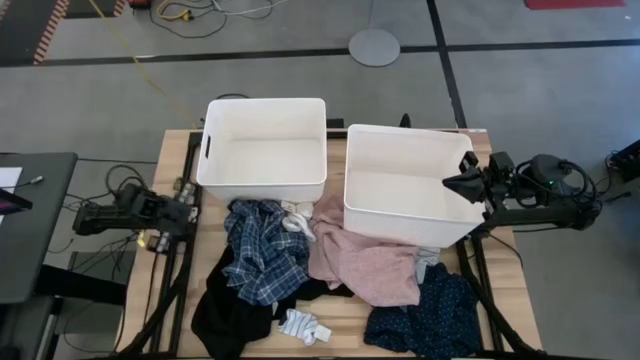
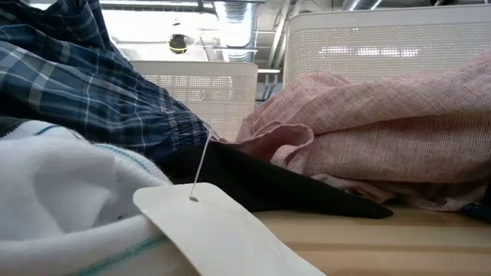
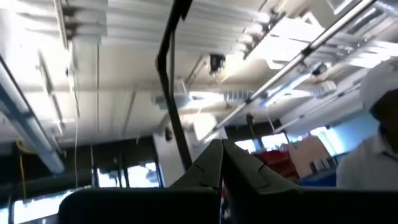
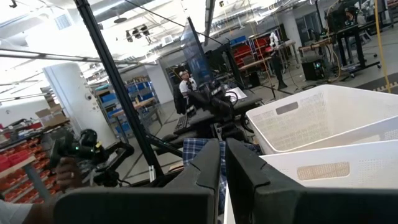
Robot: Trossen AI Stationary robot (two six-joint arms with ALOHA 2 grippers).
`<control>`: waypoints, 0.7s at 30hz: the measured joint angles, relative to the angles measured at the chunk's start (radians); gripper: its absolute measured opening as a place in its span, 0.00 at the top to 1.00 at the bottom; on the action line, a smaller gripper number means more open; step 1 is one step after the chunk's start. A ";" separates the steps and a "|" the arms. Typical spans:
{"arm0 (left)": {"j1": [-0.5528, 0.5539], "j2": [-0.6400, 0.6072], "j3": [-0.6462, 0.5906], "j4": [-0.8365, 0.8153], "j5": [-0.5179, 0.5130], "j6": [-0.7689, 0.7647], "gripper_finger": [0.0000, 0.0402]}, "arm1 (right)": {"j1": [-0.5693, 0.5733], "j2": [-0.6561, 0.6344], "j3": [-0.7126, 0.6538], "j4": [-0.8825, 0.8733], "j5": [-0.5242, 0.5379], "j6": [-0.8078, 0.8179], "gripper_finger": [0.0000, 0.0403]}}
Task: Sort clothes
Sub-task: Put the blue pants into the left white laundry organizer
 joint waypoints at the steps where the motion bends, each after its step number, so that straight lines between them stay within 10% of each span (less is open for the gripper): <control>1: 0.000 0.000 0.012 0.000 -0.001 -0.002 0.98 | 0.000 0.000 0.000 0.000 0.000 0.000 0.89; 12: 0.000 0.068 0.176 -0.003 -0.002 -0.025 0.98 | 0.000 0.000 0.000 0.000 0.000 0.000 0.89; 21: 0.000 0.365 0.451 -0.078 0.108 -0.023 0.98 | 0.000 0.000 0.000 0.000 0.000 0.000 0.89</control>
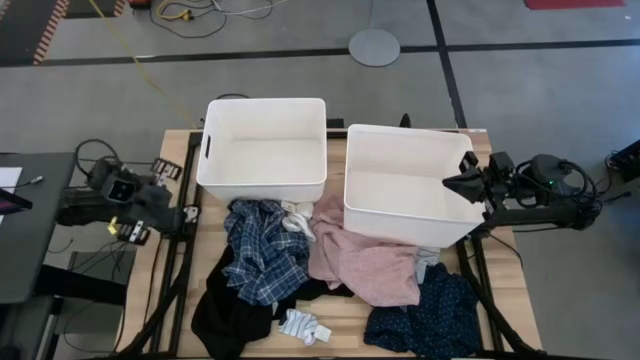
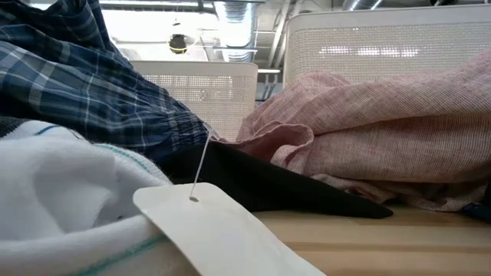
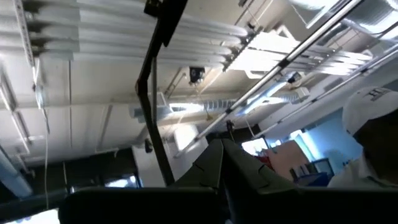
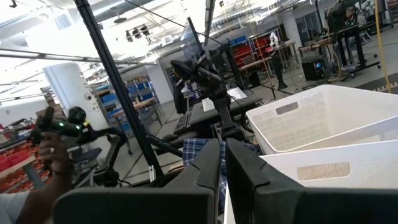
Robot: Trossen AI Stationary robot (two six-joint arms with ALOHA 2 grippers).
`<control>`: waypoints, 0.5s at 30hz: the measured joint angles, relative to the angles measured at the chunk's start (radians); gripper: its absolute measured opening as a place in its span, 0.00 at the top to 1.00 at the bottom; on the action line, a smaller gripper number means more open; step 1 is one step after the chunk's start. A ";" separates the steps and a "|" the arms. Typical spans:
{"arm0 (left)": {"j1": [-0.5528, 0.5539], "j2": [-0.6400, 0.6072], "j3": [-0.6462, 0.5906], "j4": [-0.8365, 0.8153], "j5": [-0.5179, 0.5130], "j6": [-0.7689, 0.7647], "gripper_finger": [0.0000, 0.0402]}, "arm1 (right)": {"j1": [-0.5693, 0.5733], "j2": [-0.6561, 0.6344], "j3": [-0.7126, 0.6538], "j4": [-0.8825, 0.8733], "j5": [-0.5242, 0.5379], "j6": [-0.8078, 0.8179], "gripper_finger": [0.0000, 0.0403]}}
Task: Sort clothes
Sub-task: Put the blue pants into the left white laundry organizer
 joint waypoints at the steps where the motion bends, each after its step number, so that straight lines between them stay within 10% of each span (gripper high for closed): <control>1: 0.000 0.039 0.039 -0.027 0.000 -0.003 0.98 | 0.000 0.000 0.000 0.000 0.000 0.000 0.89; 15: -0.016 0.486 0.592 -0.647 0.052 0.041 0.98 | 0.000 0.000 0.000 0.000 0.000 0.000 0.89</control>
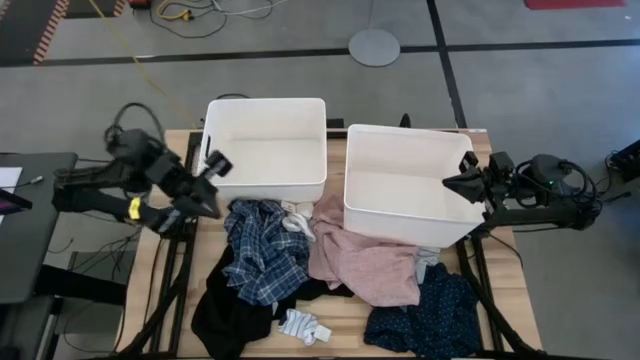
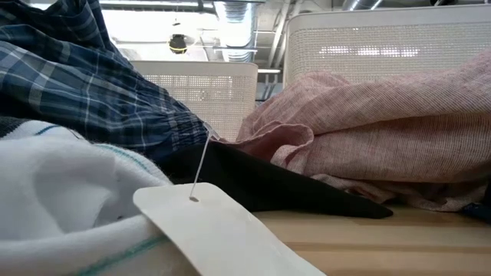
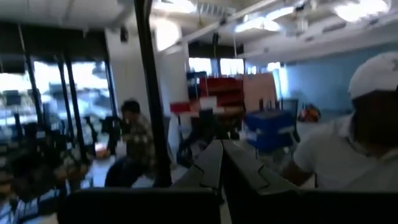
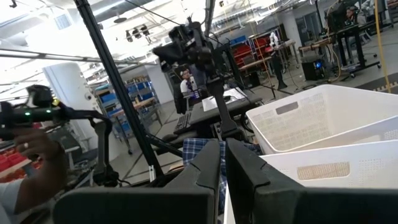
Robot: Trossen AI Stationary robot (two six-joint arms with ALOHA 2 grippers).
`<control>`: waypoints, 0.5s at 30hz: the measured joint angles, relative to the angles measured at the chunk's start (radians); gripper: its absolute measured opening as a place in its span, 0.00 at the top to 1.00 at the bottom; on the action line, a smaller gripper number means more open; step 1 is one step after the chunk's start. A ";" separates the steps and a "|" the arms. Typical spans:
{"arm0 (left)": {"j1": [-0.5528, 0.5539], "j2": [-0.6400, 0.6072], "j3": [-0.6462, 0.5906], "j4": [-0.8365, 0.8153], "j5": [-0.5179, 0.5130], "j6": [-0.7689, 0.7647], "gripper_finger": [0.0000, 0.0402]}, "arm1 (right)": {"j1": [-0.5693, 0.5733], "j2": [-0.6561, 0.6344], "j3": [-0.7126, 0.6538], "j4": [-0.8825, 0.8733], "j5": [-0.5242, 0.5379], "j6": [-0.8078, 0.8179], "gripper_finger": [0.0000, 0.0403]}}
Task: Sort clothes
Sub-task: Put the blue pants into the left white laundry organizer
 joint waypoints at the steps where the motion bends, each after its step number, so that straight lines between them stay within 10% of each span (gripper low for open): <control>1: -0.010 0.028 0.035 -0.047 -0.002 0.025 0.98 | 0.000 0.000 0.000 0.000 0.000 0.000 0.89; 7: -0.146 0.169 0.192 -0.246 -0.042 0.121 0.98 | 0.000 0.000 0.000 0.000 0.000 0.000 0.89; 15: -0.370 0.279 0.321 -0.675 -0.655 0.270 0.83 | 0.000 0.000 0.000 0.000 0.000 0.000 0.89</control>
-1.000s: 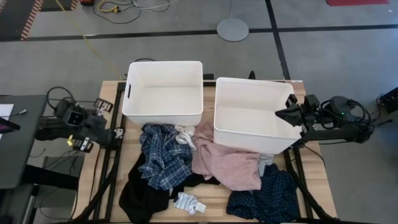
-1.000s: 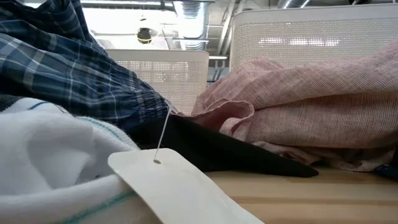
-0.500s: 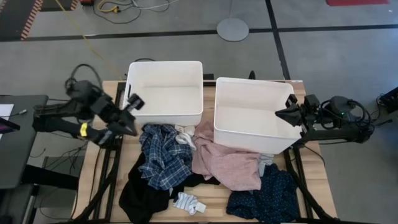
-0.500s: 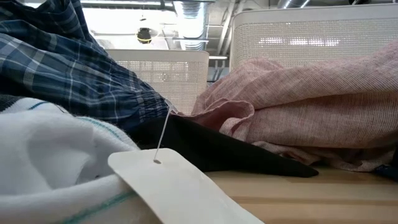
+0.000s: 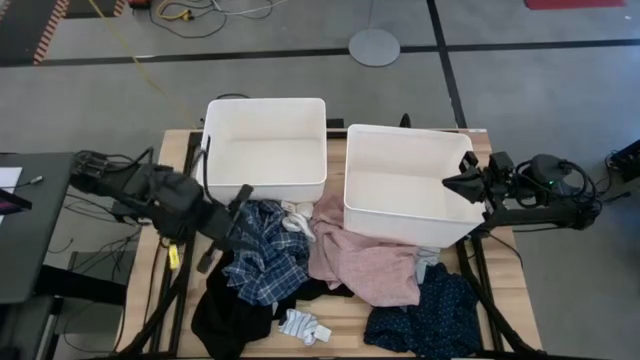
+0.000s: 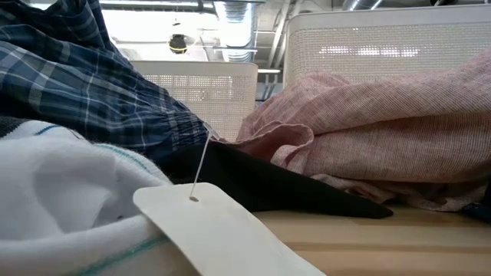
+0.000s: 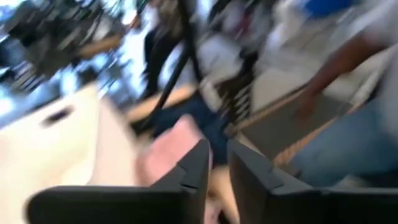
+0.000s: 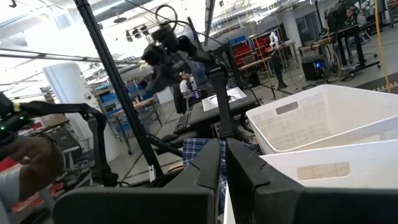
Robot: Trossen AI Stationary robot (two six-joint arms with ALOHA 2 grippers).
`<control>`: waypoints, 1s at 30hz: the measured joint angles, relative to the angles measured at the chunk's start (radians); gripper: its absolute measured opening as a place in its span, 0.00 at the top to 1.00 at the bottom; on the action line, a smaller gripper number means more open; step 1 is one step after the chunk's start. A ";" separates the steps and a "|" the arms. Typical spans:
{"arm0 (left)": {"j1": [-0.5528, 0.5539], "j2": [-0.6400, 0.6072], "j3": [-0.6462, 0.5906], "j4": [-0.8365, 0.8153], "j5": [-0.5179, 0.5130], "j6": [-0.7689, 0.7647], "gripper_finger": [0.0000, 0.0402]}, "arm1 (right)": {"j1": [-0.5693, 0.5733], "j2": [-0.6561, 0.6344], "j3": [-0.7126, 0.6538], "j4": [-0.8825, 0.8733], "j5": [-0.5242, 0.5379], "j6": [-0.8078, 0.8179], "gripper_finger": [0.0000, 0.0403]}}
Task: Sort clothes
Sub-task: Put the blue pants into the left white laundry organizer
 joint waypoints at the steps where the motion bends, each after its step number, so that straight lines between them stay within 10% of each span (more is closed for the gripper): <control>1: -0.018 0.007 0.010 -0.042 -0.050 0.000 0.79 | 0.000 0.000 0.000 0.000 0.000 0.000 0.89; 15: -0.178 0.201 0.021 -0.466 -0.187 -0.373 0.22 | 0.000 0.000 0.000 -0.003 0.000 0.000 0.89; 30: -0.208 0.460 0.021 -0.693 -0.296 -0.451 0.15 | 0.000 0.000 0.000 -0.021 0.000 0.000 0.89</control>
